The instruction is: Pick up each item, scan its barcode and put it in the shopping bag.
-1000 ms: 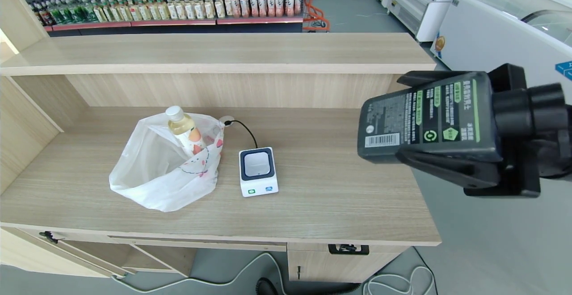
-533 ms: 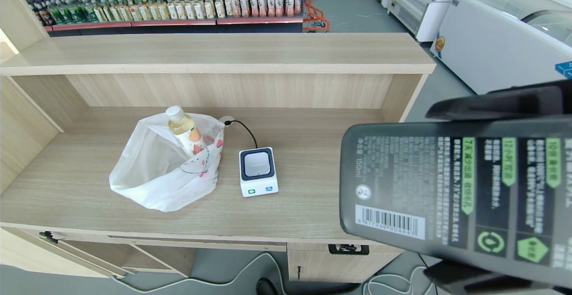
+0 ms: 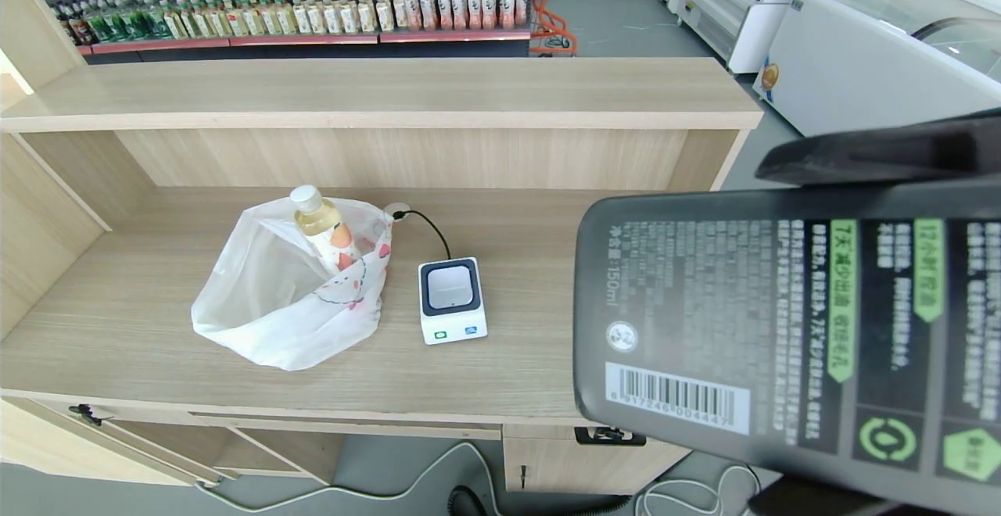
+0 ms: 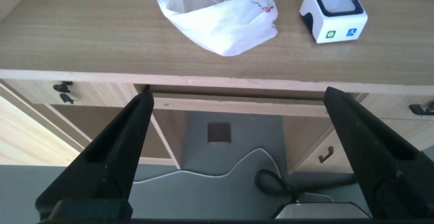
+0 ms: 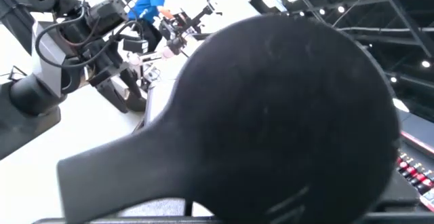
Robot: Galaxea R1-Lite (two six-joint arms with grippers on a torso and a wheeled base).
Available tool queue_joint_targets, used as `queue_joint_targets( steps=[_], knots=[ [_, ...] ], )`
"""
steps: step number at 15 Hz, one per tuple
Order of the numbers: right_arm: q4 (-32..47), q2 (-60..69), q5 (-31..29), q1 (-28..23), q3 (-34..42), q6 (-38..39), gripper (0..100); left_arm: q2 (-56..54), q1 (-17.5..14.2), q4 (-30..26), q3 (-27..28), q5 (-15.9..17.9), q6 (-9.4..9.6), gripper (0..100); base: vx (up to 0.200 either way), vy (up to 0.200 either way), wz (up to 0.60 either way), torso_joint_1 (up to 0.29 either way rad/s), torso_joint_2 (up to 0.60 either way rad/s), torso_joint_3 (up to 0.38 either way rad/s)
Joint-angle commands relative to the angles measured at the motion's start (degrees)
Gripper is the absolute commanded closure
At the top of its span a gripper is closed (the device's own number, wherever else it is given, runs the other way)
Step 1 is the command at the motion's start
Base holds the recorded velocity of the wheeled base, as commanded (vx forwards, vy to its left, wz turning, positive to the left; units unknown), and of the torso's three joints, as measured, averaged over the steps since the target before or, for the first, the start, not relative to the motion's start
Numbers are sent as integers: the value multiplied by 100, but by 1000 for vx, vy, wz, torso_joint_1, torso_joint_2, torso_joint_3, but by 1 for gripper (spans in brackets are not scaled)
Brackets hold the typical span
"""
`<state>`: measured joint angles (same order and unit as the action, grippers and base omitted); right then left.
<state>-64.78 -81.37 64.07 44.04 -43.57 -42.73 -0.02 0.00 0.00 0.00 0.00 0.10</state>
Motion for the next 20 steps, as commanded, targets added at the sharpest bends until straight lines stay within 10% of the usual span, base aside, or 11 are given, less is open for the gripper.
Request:
queue_joint_targets(
  steps=[1,20],
  knots=[
    [1,34,0,-10,15,-7,100,2,0,0,0,0,-1,0,0,0,0,0,0,0],
    [1,350,-229,-115,499,-25,100,2,0,0,0,0,-1,0,0,0,0,0,0,0]
  ],
)
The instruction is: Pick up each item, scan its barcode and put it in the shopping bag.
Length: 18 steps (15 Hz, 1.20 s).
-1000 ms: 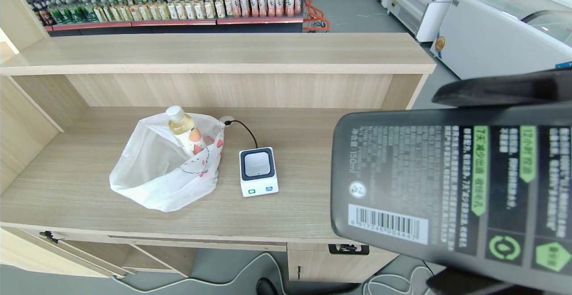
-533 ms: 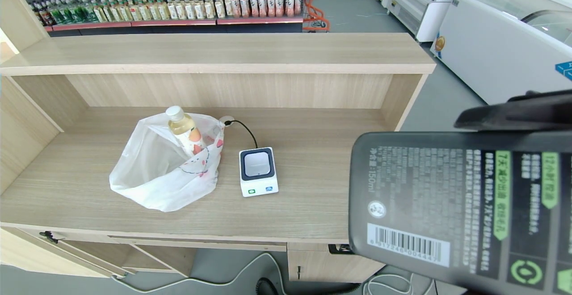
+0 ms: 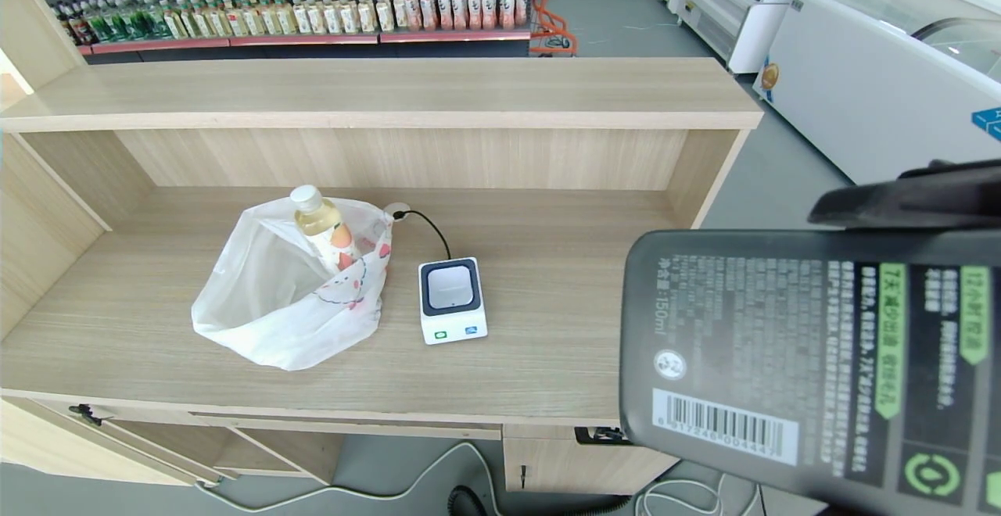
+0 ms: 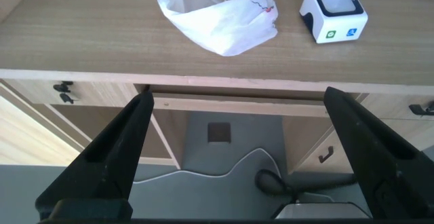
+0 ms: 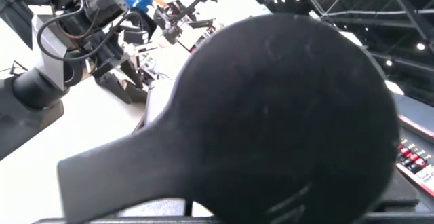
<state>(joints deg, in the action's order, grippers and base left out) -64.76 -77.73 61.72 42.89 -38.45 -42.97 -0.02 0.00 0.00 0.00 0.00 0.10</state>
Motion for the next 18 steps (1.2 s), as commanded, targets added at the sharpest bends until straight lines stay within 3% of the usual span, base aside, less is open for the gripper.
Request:
queue_joint_targets(
  steps=[1,2,4,6,8,11,14,18],
  knots=[
    [-2,-6,-99,-17,-22,-1,100,2,0,0,0,0,-1,0,0,0,0,0,0,0],
    [16,12,-477,-61,-57,43,100,2,0,0,0,0,-1,0,0,0,0,0,0,0],
    [701,109,-2753,-351,-409,553,100,2,0,0,0,0,-1,0,0,0,0,0,0,0],
    [2178,407,-5249,-852,-673,1511,100,2,0,0,0,0,-1,0,0,0,0,0,0,0],
    [3813,777,-6401,-1256,-769,2724,100,2,0,0,0,0,-1,0,0,0,0,0,0,0],
    [5702,1137,-6550,-1837,-910,4042,100,2,0,0,0,0,-1,0,0,0,0,0,0,0],
    [6634,1032,-6067,-1898,-1077,4877,100,2,0,0,0,0,-1,0,0,0,0,0,0,0],
    [6660,610,-6040,-1863,-1095,4886,100,2,0,0,0,0,-1,0,0,0,0,0,0,0]
  ],
)
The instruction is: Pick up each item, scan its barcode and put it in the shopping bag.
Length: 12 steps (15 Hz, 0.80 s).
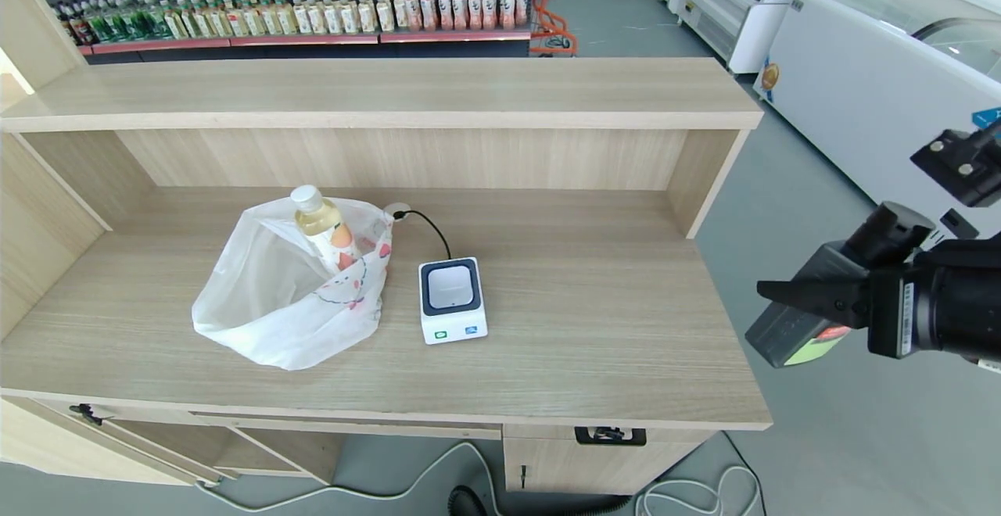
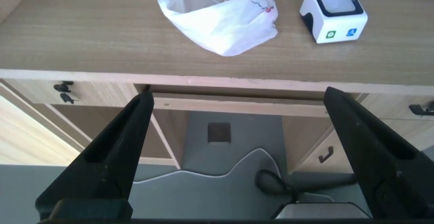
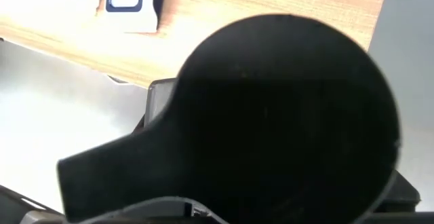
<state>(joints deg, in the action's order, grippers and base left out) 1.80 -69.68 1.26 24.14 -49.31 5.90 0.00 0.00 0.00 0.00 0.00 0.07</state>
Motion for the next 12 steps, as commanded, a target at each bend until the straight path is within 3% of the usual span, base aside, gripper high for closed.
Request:
queue_joint_targets(
  steps=[1,11,12],
  knots=[
    [4,-274,6,12,-8,-1,100,0,0,0,0,0,1,0,0,0,0,0,0,0],
    [-172,-757,6,30,-123,25,100,0,0,0,0,0,1,0,0,0,0,0,0,0],
    [-189,-793,6,30,-140,25,100,0,0,0,0,0,1,0,0,200,0,7,7,2]
  ],
)
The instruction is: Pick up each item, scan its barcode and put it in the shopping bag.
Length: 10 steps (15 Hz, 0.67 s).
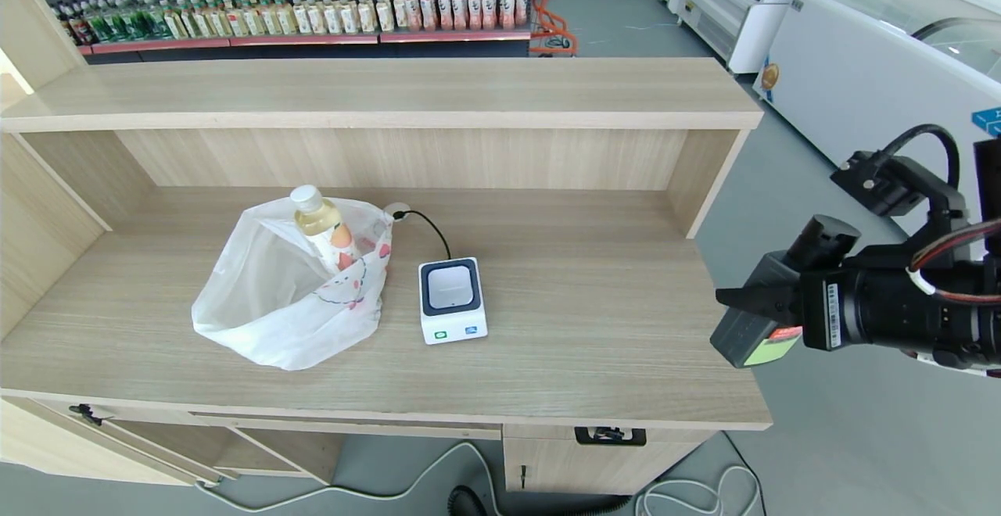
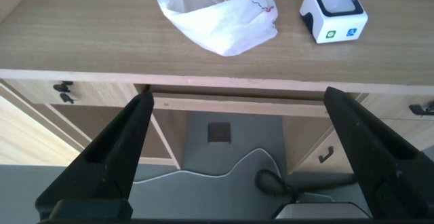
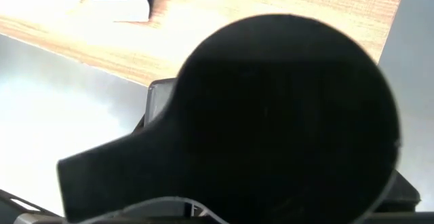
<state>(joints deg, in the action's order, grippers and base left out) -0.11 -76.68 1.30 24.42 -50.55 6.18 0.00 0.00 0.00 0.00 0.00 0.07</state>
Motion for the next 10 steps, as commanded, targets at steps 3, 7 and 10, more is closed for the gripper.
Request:
queue_joint_targets(
  steps=[3,7,10],
  knots=[
    [-358,-383,10,2,-86,-12,100,0,0,0,0,0,-7,0,0,200,0,-1,-1,-1],
    [-393,-1033,10,37,-745,-12,100,0,0,0,0,0,1,0,0,200,0,5,2,2],
    [-393,-1675,-7,28,-1308,-20,100,0,0,0,0,0,10,0,0,200,0,1,-1,7]
  ],
)
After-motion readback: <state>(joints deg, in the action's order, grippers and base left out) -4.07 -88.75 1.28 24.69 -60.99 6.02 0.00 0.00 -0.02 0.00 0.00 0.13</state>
